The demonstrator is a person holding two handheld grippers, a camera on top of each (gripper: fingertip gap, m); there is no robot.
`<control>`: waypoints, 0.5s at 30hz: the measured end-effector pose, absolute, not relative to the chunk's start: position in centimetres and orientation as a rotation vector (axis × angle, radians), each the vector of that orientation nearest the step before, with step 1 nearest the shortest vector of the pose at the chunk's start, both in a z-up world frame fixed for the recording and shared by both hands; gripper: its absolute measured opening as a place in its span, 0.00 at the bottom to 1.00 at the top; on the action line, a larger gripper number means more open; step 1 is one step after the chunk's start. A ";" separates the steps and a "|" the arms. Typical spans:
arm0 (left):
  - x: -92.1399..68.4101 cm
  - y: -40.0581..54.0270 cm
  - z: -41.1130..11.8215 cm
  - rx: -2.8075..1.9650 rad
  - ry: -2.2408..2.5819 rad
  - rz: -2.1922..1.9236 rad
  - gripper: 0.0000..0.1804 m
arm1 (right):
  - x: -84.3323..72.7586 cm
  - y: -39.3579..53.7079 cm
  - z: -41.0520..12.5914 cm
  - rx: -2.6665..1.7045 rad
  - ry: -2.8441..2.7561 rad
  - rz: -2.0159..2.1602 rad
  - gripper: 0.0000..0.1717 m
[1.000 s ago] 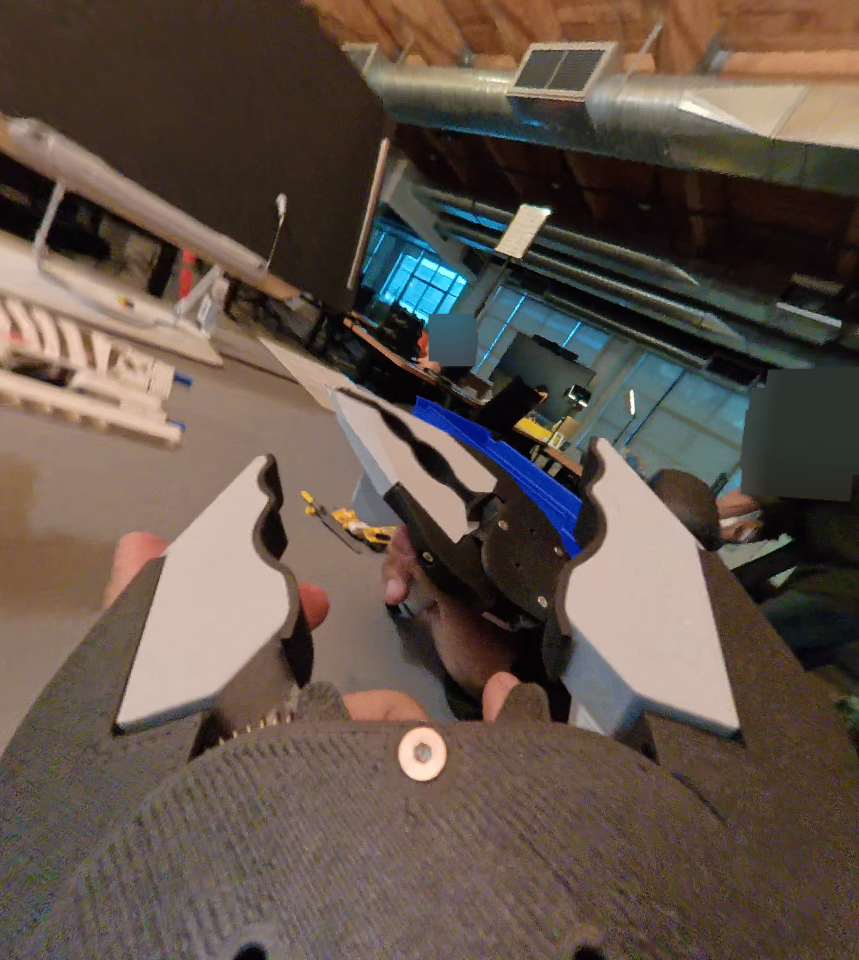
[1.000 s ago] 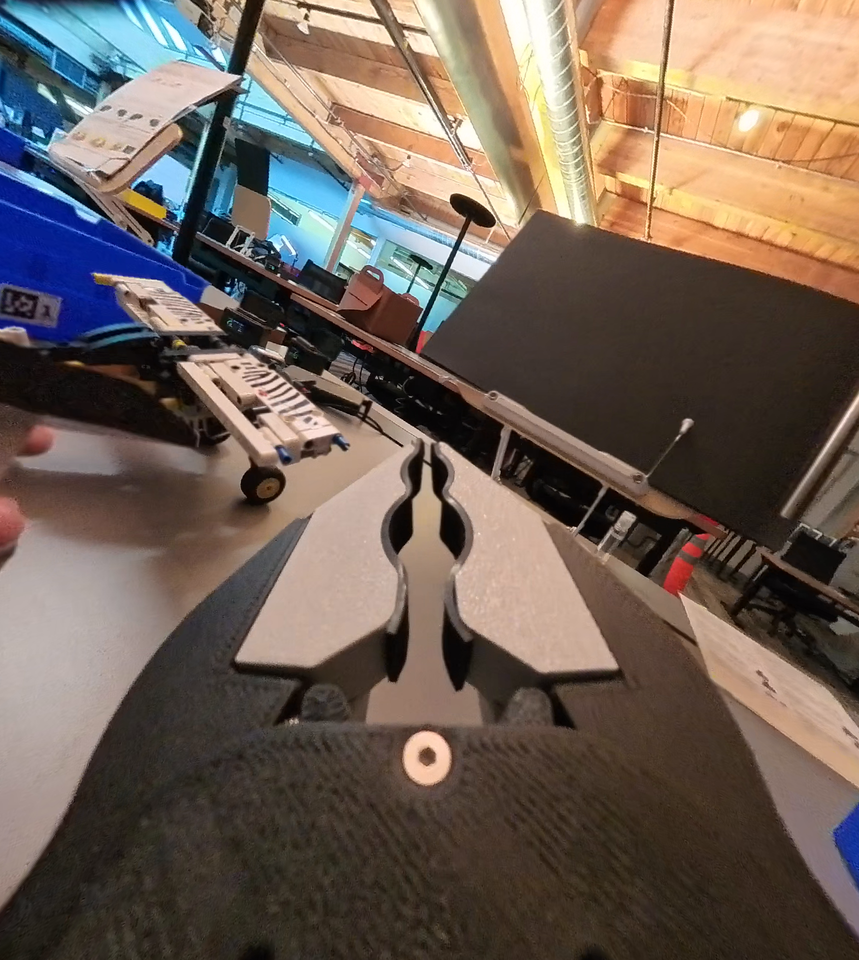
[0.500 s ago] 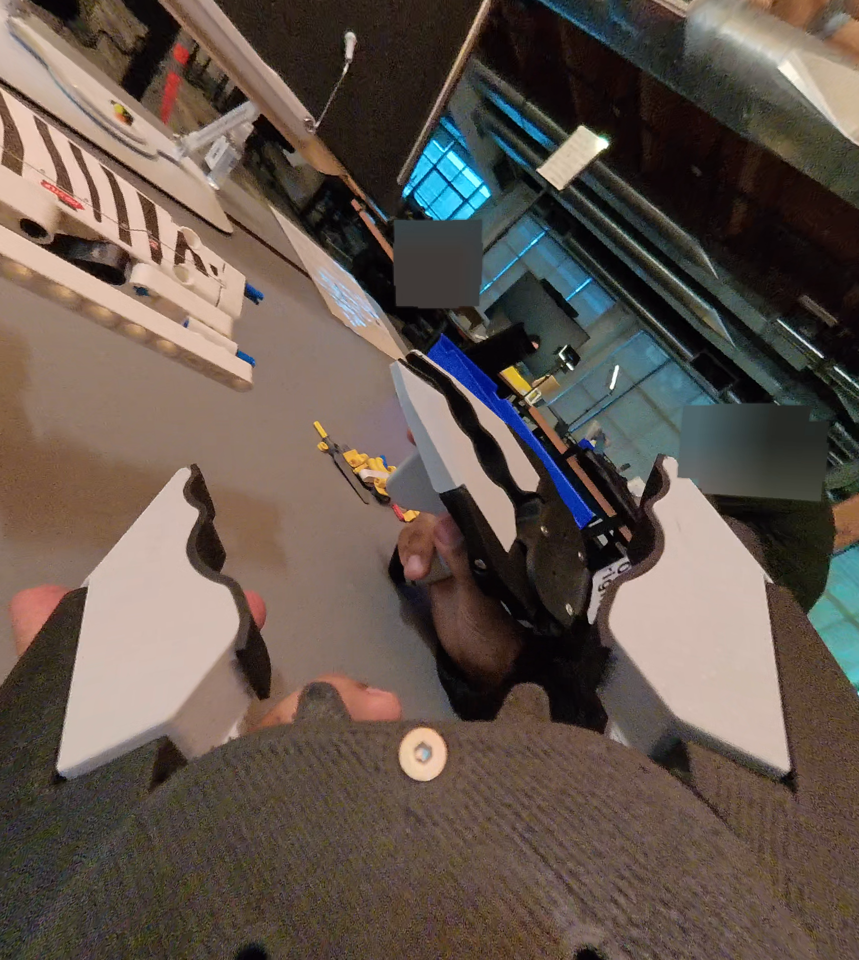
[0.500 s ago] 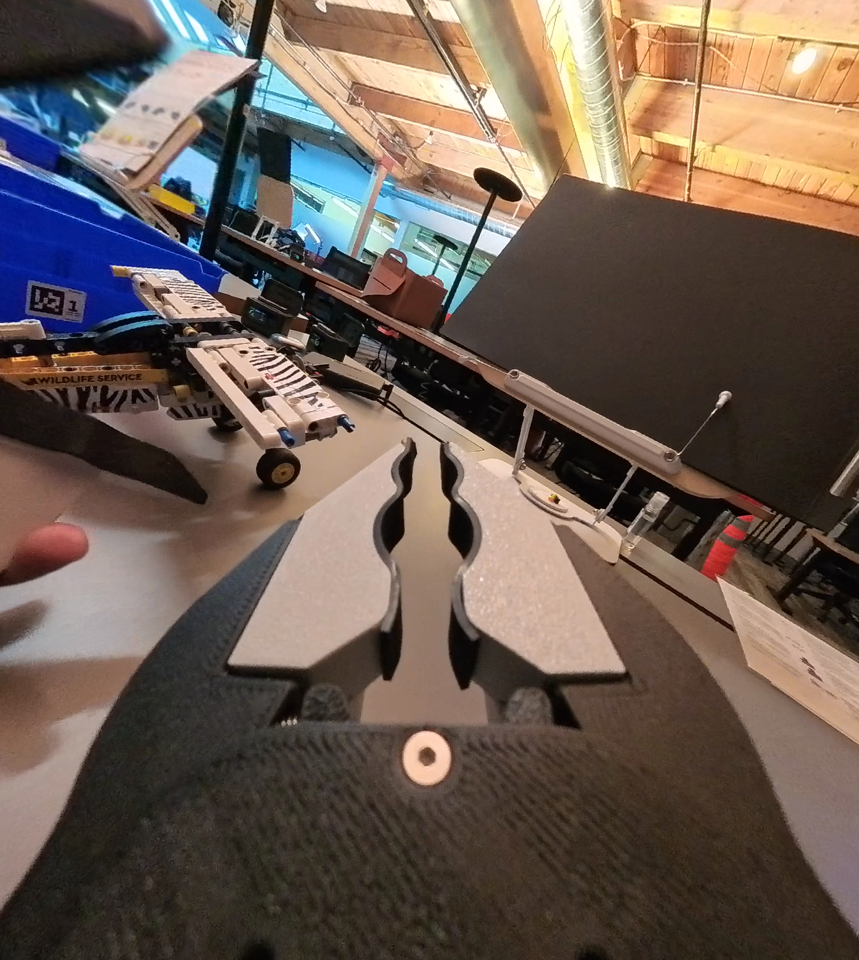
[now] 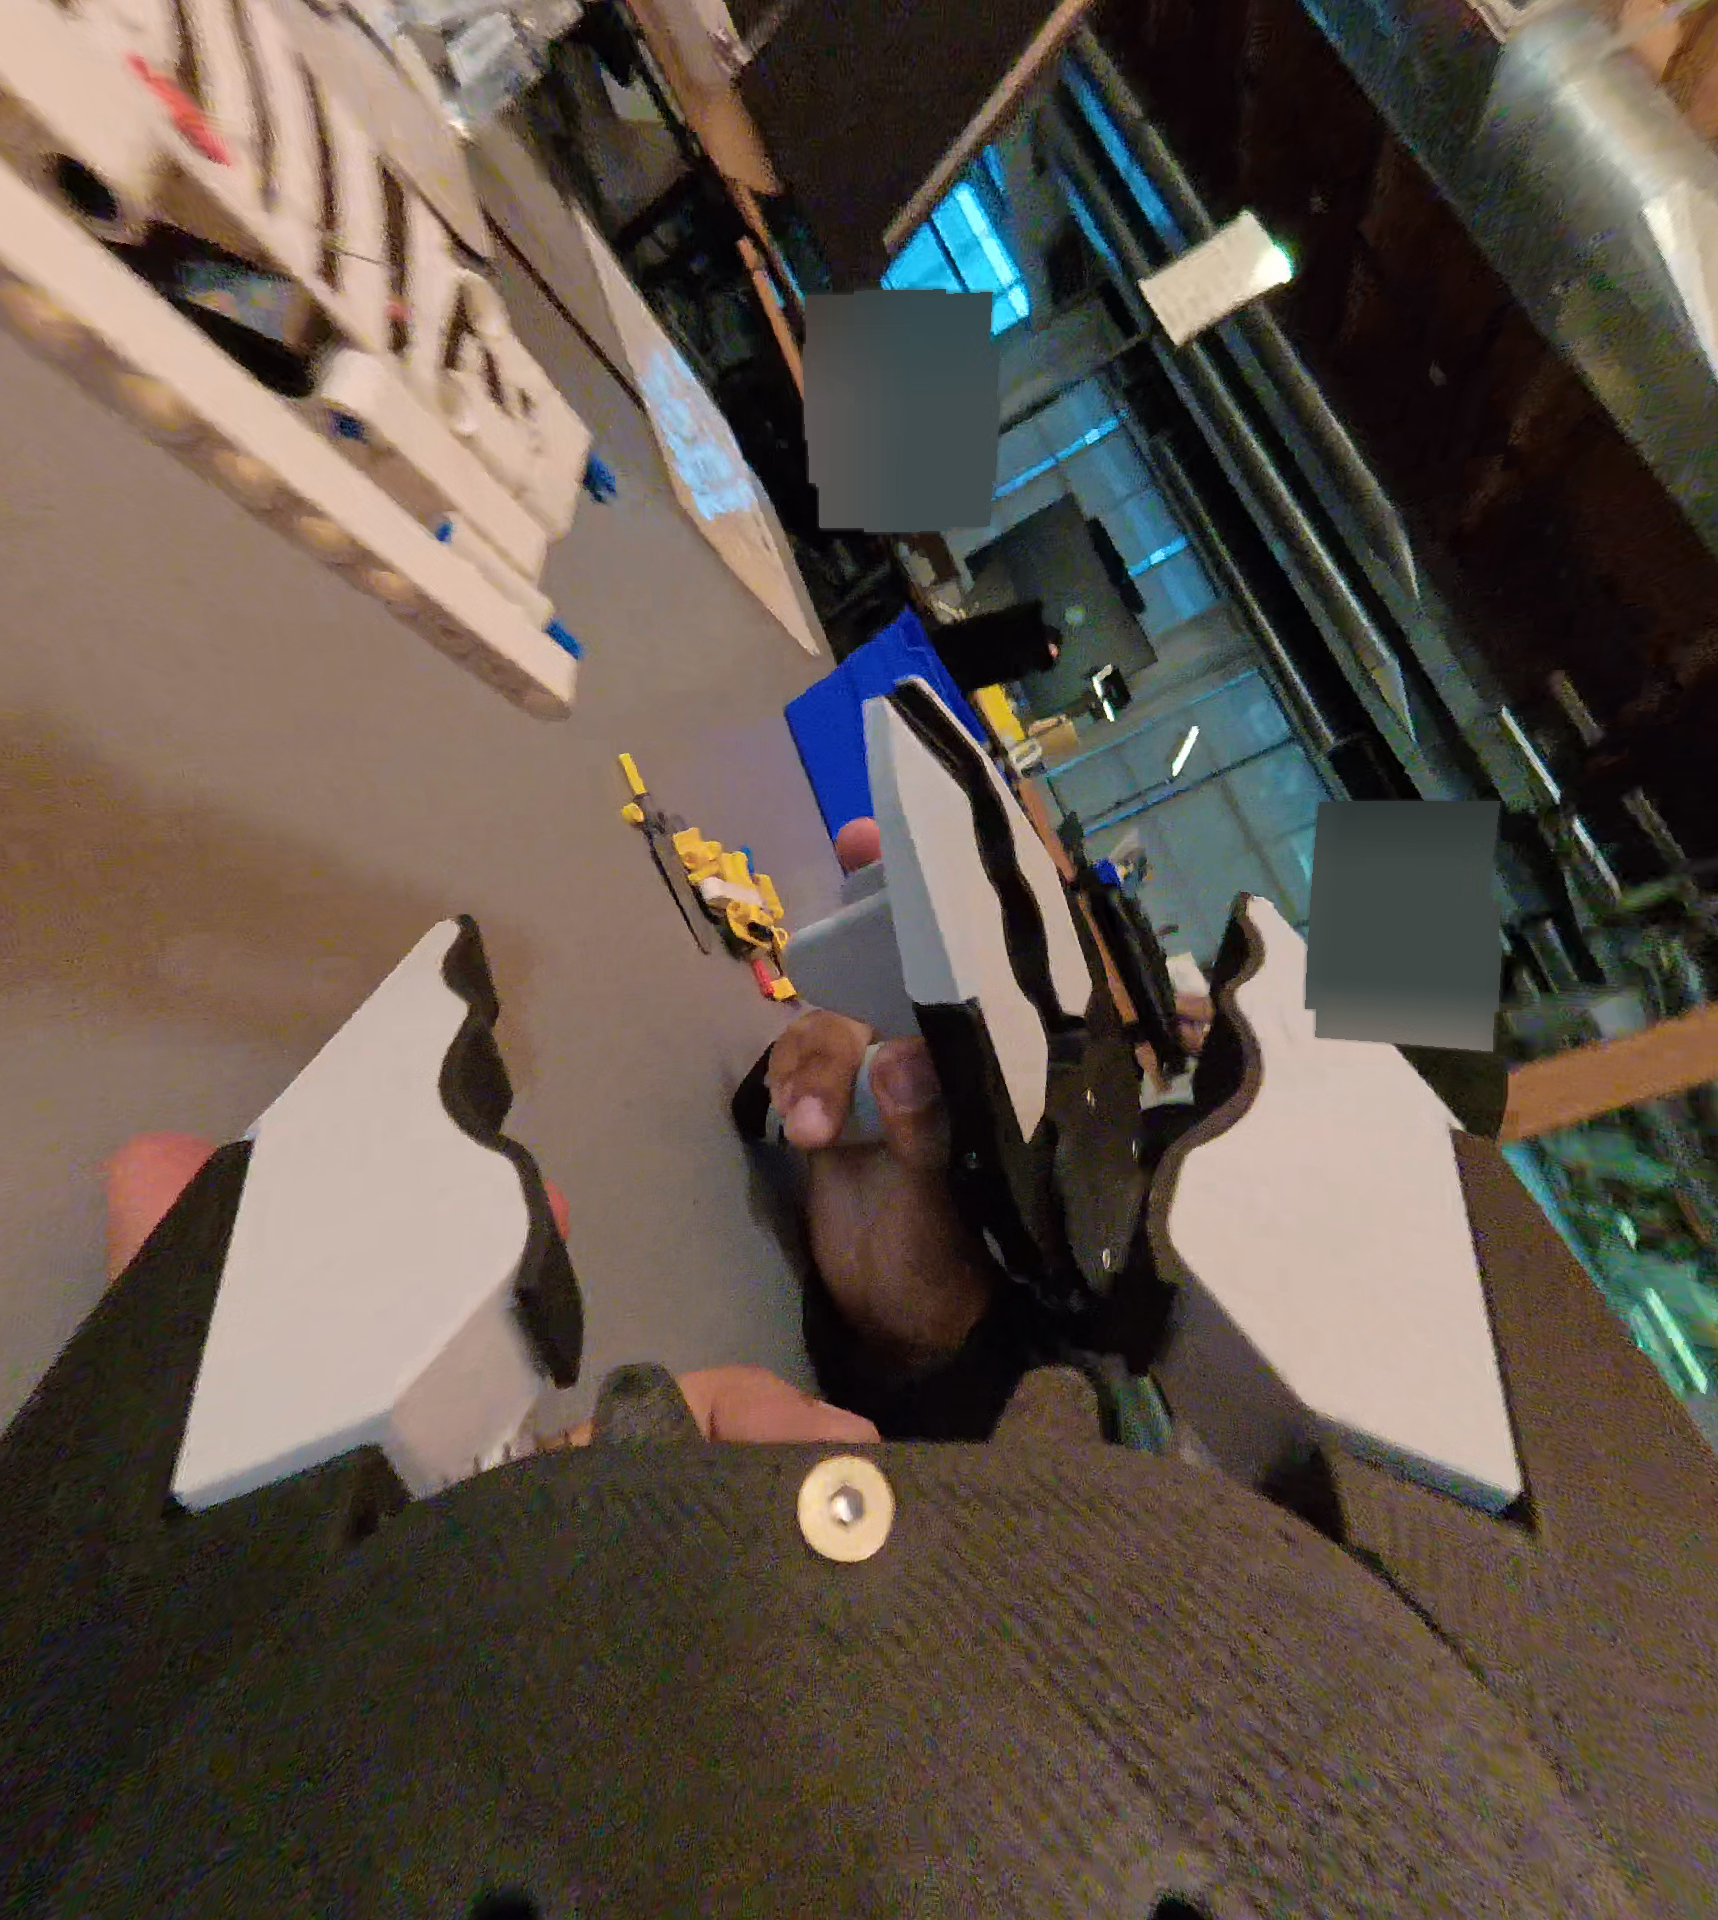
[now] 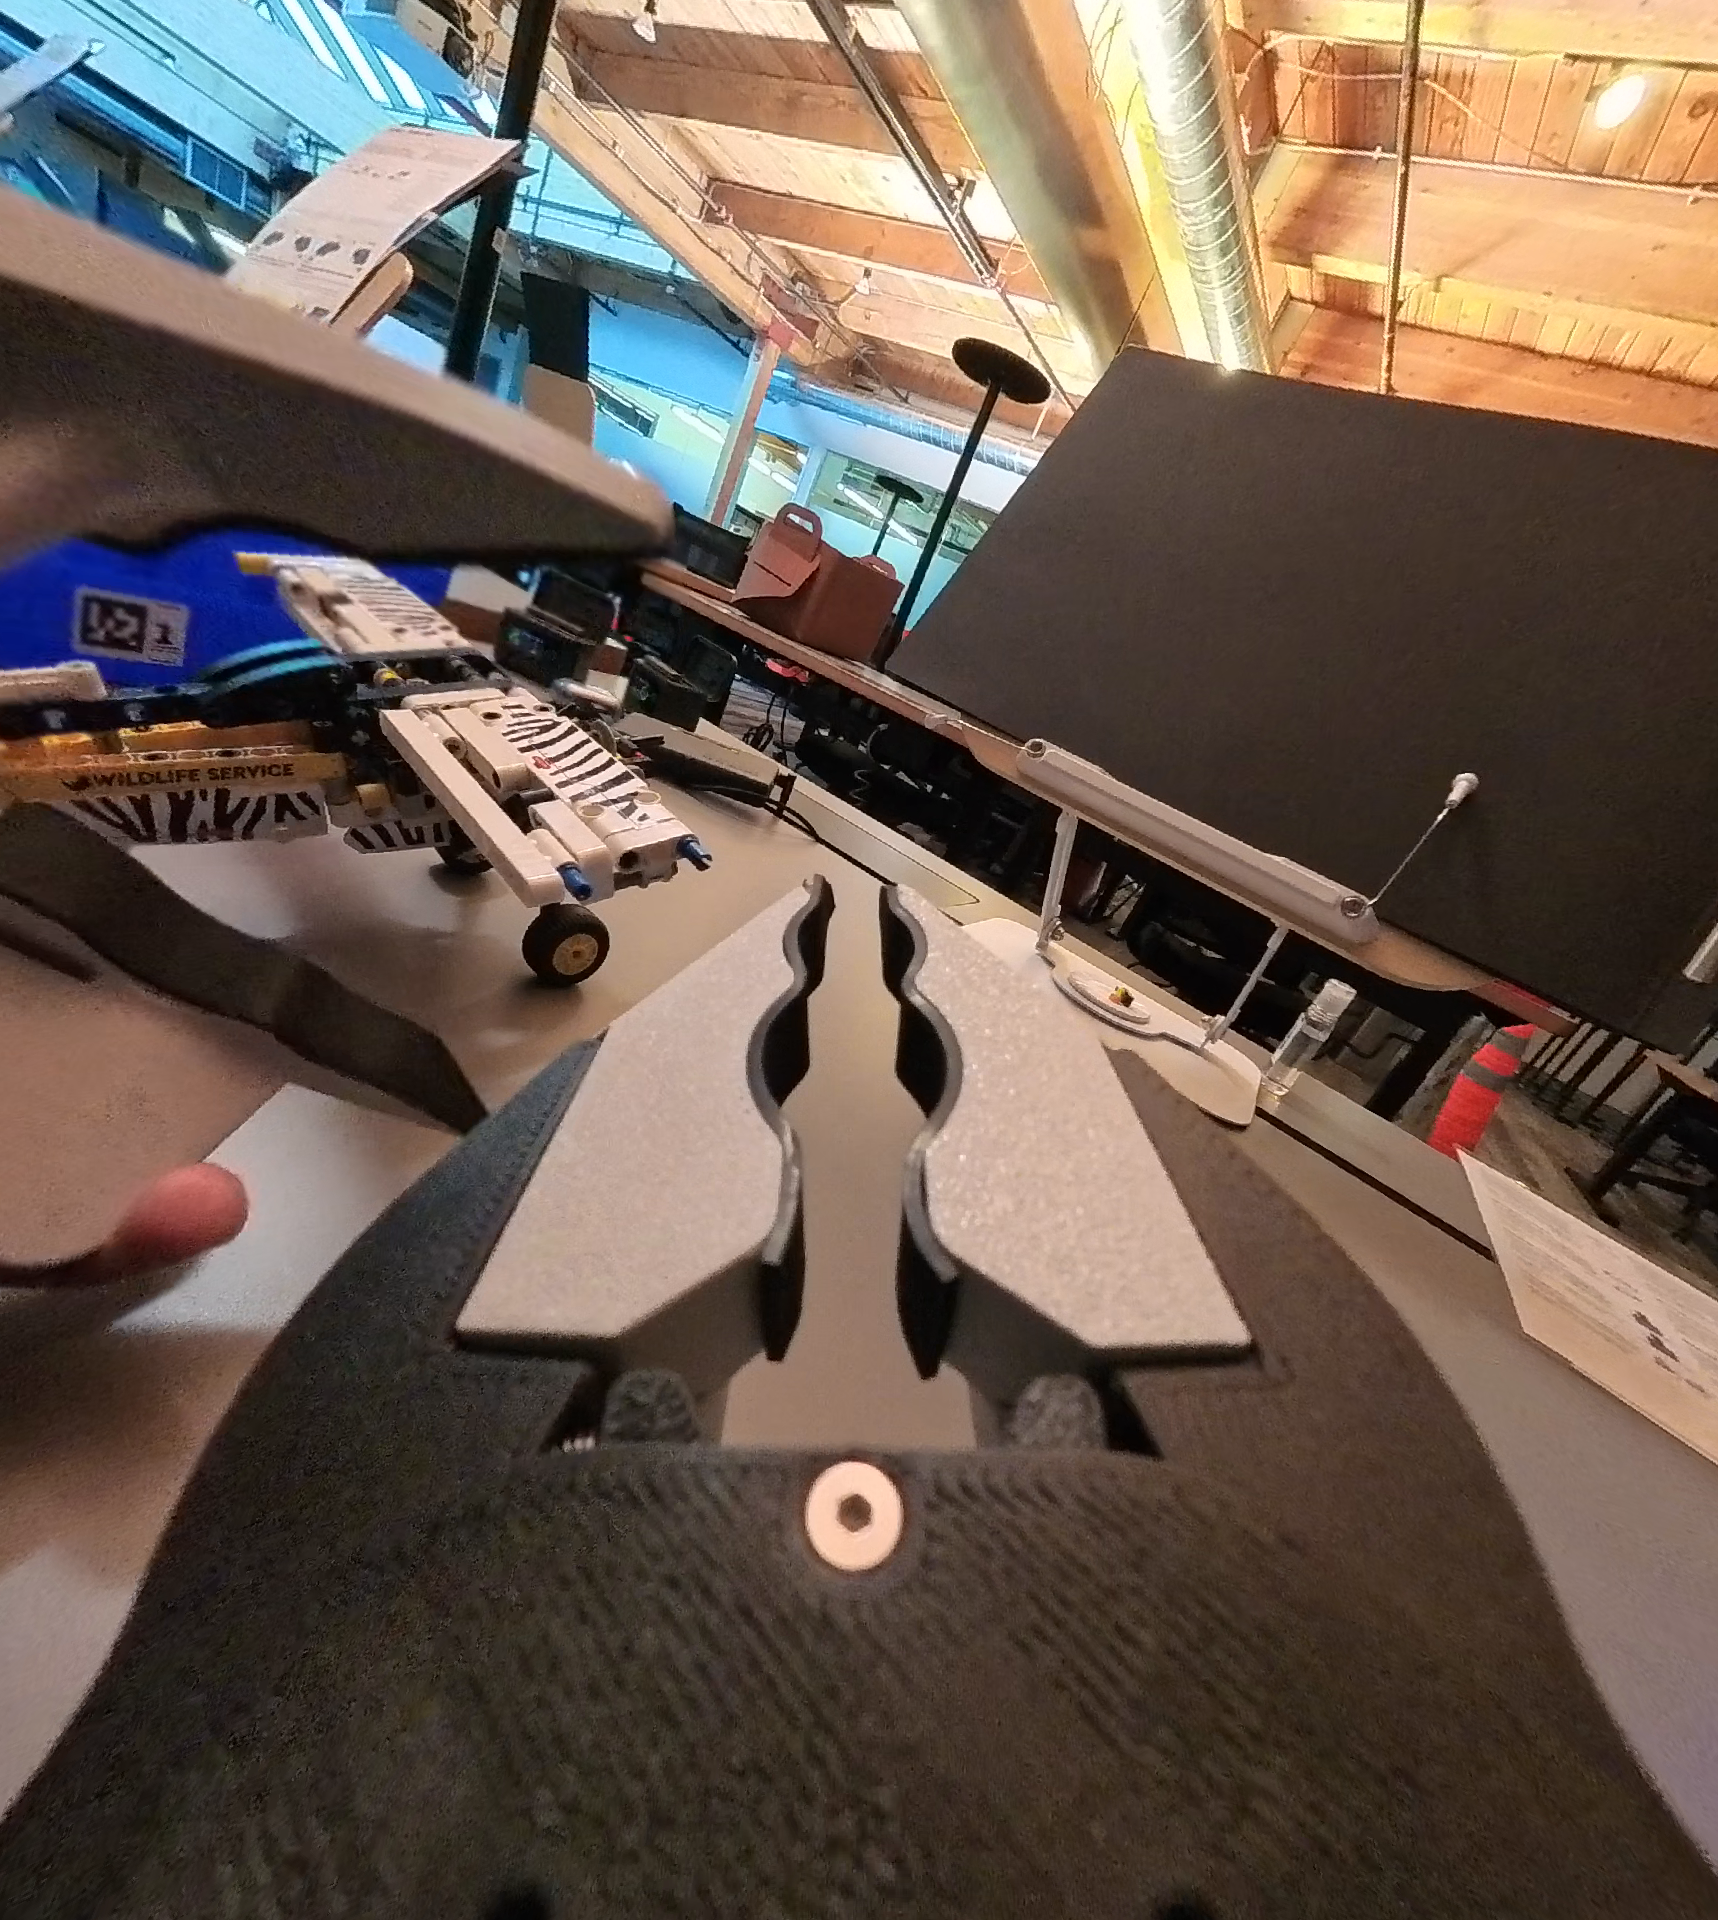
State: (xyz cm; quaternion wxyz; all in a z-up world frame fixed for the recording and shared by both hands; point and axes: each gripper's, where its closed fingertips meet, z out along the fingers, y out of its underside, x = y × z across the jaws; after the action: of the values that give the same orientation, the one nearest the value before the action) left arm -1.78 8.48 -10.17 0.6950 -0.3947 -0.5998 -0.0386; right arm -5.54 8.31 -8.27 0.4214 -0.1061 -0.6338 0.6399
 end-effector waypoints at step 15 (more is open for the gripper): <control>9.5 16.2 -7.9 -1.357 -0.778 -0.348 0.87 | -5.6 8.3 -8.3 -0.265 -1.594 1.609 0.04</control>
State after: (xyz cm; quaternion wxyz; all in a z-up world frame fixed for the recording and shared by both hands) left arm 9.46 16.17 -7.90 0.6958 -0.6082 -0.3488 -0.1559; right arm -5.55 8.26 -8.29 0.4175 -0.1054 -0.6352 0.6412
